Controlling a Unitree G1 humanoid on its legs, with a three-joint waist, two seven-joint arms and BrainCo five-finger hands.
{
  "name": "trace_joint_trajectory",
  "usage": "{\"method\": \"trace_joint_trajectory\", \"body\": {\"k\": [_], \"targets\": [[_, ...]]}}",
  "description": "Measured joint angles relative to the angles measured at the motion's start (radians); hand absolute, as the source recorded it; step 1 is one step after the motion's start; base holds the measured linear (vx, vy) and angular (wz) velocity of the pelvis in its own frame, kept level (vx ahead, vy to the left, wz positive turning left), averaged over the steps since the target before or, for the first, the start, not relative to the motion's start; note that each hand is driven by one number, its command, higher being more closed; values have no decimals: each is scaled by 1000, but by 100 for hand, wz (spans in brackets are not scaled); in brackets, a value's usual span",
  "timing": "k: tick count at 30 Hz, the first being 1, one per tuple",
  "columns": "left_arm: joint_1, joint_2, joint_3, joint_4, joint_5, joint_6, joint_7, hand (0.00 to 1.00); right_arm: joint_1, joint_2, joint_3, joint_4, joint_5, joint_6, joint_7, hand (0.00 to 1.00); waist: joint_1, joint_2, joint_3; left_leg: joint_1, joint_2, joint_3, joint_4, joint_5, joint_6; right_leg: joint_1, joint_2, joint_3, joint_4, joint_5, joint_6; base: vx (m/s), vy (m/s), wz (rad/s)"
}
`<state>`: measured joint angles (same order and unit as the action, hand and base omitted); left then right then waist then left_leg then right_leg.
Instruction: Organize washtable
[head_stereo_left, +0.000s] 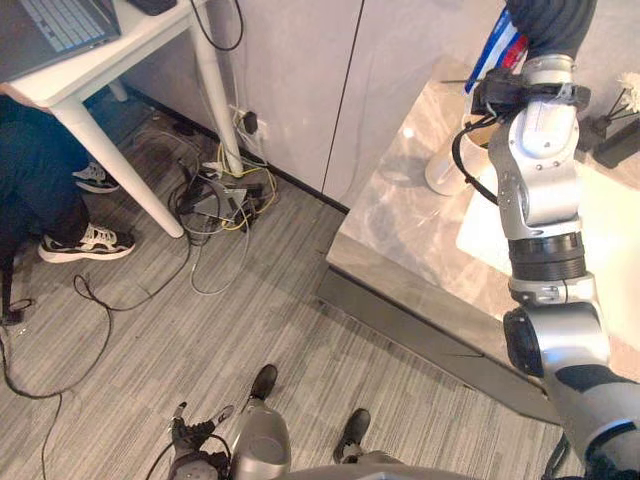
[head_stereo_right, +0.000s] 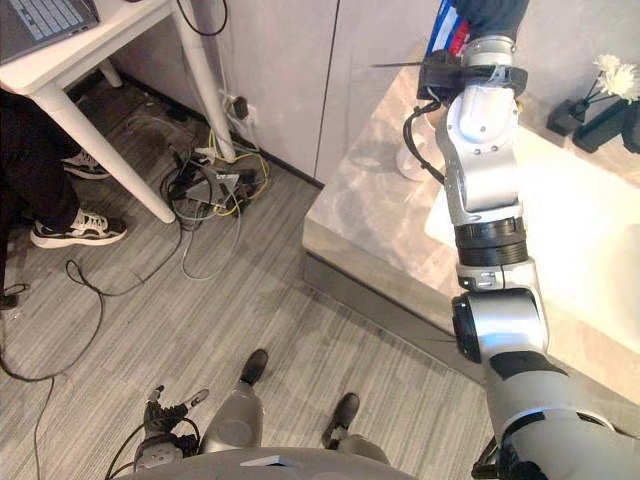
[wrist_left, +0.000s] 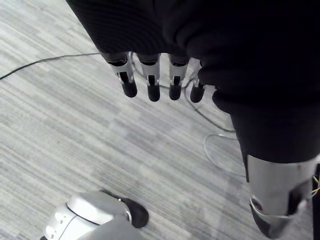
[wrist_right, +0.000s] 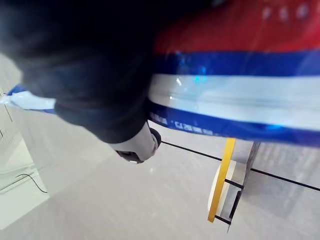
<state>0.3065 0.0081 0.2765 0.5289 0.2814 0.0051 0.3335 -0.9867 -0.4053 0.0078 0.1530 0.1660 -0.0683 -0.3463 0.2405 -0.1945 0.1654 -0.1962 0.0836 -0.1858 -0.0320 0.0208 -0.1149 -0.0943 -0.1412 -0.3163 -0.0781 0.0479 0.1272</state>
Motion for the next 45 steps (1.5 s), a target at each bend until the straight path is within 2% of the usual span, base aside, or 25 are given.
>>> {"method": "trace_joint_trajectory", "body": {"k": [9, 19, 27, 45], "targets": [[0, 2, 3, 10, 1, 0, -1, 0, 131, 33, -1, -72, 0, -10, 20, 100, -13, 0, 0, 1, 0, 4, -2, 1, 1, -3, 0, 3, 0, 0, 0, 0, 0, 0], [0, 2, 5, 10, 0, -1, -1, 0, 148, 37, -1, -88, -1, -18, 22, 100, -13, -2, 1, -4, 0, 6, -3, 1, 1, -9, 0, 4, 1, 0, 0, 0, 0, 0], [-1, 4, 21, 6, 0, -3, 0, 0, 201, 77, 14, -87, -2, -14, 25, 100, -11, -25, 19, -12, -1, 4, -3, 1, 1, -16, -1, 3, 1, 0, 0, 0, 0, 0], [-1, -1, 21, -14, 0, -2, -1, 0, 201, 83, 38, -82, -32, -7, 41, 100, -9, -21, 39, -33, -4, -11, 8, 1, 1, -27, -2, 0, 6, 0, 0, 1, 0, 0]]}}
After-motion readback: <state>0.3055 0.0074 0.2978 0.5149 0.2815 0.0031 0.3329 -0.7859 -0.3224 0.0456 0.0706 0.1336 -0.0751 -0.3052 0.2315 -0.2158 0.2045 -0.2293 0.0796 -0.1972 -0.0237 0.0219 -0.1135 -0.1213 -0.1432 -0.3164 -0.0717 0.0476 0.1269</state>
